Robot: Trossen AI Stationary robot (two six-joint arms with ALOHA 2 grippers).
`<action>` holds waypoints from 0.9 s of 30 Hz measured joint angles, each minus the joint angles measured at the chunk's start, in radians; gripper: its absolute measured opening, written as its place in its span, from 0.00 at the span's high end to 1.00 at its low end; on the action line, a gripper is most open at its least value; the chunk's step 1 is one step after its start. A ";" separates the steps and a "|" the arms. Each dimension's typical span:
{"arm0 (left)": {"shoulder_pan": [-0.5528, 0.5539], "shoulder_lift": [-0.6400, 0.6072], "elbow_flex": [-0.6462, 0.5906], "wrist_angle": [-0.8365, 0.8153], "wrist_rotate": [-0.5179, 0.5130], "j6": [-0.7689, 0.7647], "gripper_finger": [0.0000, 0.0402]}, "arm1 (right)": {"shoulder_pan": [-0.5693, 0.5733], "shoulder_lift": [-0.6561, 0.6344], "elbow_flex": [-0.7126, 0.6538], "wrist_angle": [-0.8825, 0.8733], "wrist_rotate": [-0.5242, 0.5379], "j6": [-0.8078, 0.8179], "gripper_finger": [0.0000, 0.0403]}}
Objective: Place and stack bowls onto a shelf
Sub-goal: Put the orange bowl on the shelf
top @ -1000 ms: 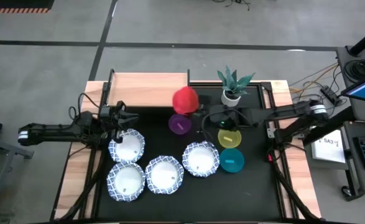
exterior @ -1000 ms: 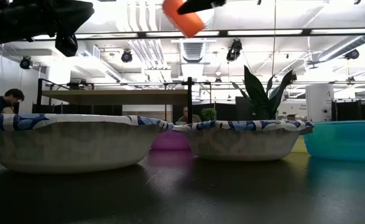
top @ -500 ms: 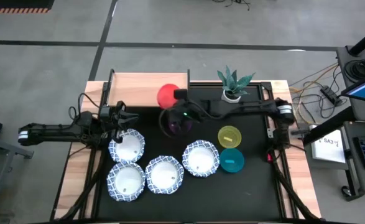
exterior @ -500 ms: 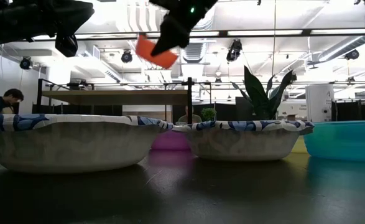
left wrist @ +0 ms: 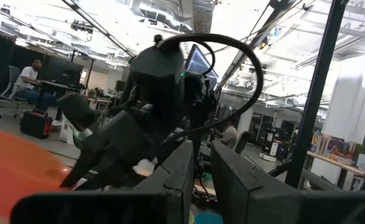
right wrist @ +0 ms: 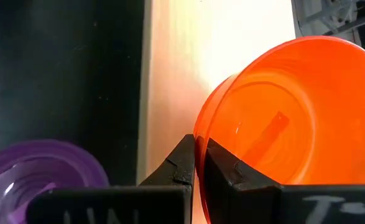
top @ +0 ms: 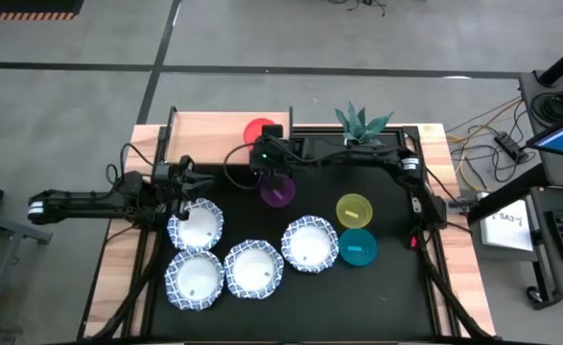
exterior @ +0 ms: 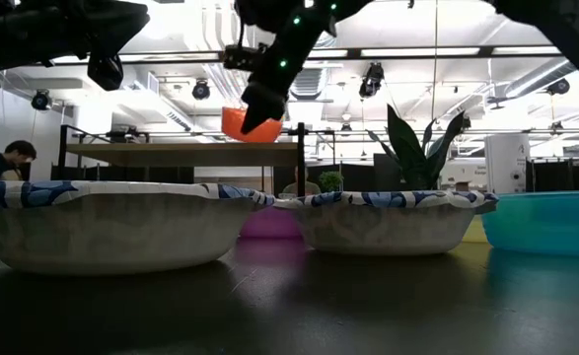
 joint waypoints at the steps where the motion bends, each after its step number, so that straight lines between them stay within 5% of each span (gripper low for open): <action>1: 0.000 0.000 0.000 0.000 0.000 0.000 0.90 | -0.005 0.011 0.011 -0.001 0.000 0.000 0.98; 10: 0.000 0.000 0.000 0.000 0.000 0.000 0.90 | -0.040 0.051 0.054 -0.001 -0.033 0.004 0.96; 27: 0.000 0.000 0.000 0.000 0.000 0.000 0.90 | -0.056 0.034 0.053 0.011 0.008 0.011 0.65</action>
